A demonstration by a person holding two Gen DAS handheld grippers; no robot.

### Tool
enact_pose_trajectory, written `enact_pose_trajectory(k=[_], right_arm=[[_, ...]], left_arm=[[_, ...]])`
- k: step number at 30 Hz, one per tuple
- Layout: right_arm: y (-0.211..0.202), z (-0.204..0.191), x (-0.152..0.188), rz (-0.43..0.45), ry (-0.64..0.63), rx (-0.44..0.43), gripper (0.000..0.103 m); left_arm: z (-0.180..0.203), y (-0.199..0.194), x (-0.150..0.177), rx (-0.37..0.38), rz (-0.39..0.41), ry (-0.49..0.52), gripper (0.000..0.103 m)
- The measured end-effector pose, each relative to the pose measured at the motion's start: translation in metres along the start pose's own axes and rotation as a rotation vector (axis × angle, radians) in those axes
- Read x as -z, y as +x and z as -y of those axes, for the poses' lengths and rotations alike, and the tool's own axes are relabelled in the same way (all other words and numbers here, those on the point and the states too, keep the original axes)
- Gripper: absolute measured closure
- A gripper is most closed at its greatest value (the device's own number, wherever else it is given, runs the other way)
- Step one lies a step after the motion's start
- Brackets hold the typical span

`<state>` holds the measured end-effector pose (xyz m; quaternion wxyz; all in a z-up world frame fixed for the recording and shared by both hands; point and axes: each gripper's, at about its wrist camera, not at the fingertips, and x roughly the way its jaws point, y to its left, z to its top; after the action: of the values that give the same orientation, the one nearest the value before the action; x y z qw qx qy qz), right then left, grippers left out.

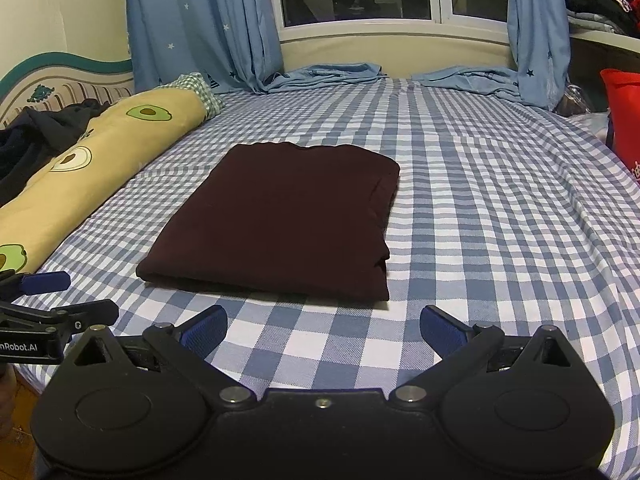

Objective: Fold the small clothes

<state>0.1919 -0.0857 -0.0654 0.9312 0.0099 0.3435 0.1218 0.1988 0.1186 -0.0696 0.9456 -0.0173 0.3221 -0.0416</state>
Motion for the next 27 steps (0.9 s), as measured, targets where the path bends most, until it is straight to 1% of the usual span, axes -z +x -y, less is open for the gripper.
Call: enact_pose_trajectory(k=[14, 20, 23, 25, 27], right_arm=[[0.0, -0.0039, -0.0005, -0.004, -0.011, 0.0, 0.001], [0.0017, -0.0037, 0.0001, -0.009, -0.013, -0.001, 0.001], [0.0028, -0.0032, 0.0012, -0.012, -0.012, -0.001, 0.001], [0.0033, -0.0026, 0.0017, -0.013, -0.011, -0.001, 0.001], [0.0034, -0.0025, 0.0016, -0.014, -0.011, 0.0, 0.001]], left_arm=[[-0.0044, -0.0004, -0.0025, 0.016, 0.004, -0.018, 0.001], [-0.003, -0.0048, -0.002, 0.019, 0.043, -0.01, 0.001], [-0.0026, -0.0054, -0.003, 0.015, 0.042, -0.006, 0.001], [-0.0033, -0.0077, -0.0027, 0.029, 0.049, -0.014, 0.001], [-0.0054, -0.0101, -0.0029, 0.063, 0.052, -0.027, 0.001]])
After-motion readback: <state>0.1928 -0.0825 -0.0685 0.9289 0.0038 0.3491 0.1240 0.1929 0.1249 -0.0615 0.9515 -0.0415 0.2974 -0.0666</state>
